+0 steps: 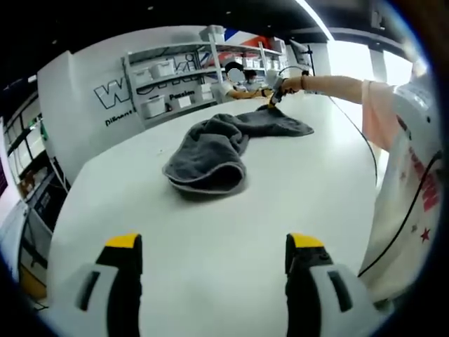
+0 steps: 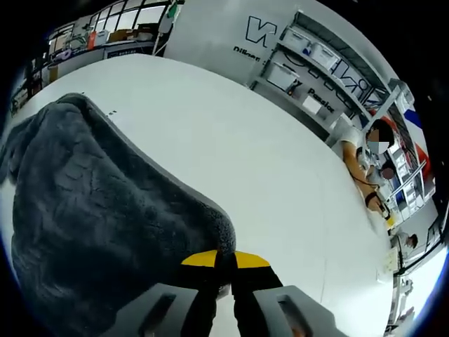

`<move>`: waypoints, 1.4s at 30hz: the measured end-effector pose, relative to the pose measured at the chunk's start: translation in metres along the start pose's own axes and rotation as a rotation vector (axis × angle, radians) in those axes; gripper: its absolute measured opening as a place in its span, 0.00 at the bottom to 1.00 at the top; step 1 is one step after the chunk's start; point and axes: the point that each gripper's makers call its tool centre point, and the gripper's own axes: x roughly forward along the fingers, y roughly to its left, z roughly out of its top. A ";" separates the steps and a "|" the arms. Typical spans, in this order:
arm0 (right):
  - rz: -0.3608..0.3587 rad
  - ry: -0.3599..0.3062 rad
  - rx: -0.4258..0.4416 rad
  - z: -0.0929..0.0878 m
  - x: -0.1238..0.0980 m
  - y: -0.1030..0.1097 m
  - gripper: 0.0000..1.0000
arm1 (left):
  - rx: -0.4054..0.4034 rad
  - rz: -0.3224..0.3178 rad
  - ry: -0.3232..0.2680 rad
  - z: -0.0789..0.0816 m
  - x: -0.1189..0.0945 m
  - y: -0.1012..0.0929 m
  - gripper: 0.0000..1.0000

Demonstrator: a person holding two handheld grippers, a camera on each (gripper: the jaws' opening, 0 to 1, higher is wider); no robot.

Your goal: Fold the towel on the table until its edges align and the towel forms a compact rectangular stack.

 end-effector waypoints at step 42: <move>-0.058 -0.180 0.096 -0.018 -0.074 0.034 0.33 | 0.017 -0.040 -0.007 0.003 0.009 -0.007 0.88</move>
